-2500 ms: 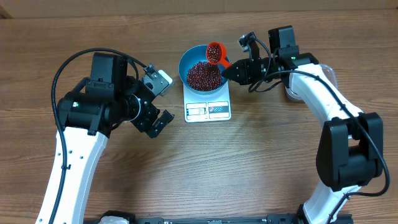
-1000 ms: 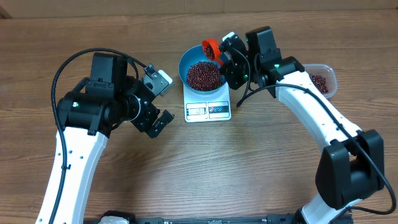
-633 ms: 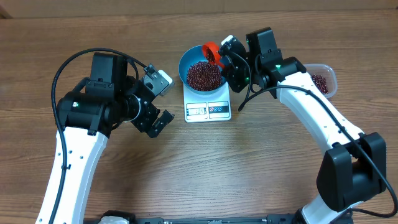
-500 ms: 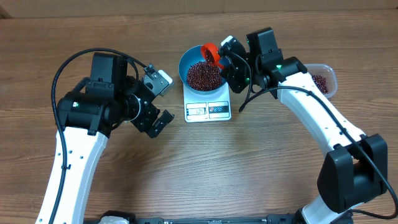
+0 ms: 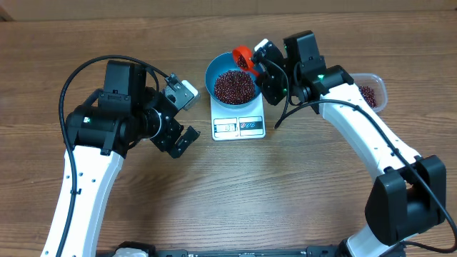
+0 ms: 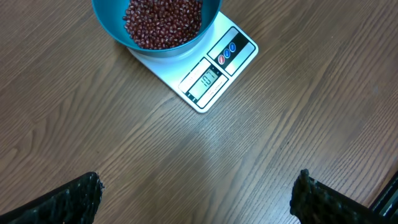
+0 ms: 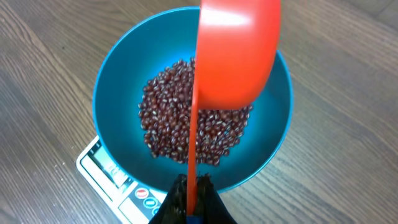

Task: Scoop item into bowl and weigh 150g on scale
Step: 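Tilt the scoop to pour the fourth load of beans into the bowl, then carry the empty scoop right and lower it into the bean tub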

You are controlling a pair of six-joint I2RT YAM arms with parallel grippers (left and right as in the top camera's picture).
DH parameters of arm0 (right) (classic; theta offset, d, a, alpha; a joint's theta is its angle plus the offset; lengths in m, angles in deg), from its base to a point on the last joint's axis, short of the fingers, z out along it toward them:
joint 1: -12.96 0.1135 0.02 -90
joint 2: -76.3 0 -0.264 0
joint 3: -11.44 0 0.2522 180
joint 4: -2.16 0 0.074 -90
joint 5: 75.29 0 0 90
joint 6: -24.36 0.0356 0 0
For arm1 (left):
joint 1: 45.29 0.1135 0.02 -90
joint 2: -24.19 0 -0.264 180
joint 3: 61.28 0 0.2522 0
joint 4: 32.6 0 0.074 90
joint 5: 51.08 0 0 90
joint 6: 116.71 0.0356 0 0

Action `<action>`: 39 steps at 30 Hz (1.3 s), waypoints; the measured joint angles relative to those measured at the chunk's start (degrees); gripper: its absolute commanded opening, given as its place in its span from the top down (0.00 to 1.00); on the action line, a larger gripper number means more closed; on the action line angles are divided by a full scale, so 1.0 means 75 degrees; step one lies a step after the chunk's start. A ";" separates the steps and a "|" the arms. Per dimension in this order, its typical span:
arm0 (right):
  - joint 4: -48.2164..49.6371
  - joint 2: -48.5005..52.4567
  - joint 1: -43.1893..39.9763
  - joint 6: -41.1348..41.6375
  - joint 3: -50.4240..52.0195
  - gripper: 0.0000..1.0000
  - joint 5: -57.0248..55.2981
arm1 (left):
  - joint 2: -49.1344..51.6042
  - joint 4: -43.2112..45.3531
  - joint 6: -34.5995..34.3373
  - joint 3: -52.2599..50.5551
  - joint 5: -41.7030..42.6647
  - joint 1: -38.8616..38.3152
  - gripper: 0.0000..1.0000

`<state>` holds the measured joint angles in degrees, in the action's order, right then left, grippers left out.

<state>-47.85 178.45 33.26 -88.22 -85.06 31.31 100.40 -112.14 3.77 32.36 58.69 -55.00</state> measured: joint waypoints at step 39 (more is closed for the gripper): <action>-0.0047 -0.0367 0.0714 -0.0618 0.0000 0.96 -0.2430 | 0.0000 0.0000 0.0000 0.0000 0.0000 0.0000 0.00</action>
<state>-48.20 175.70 38.61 -92.86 -85.06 13.08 100.40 -112.14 3.77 32.36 58.69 -55.00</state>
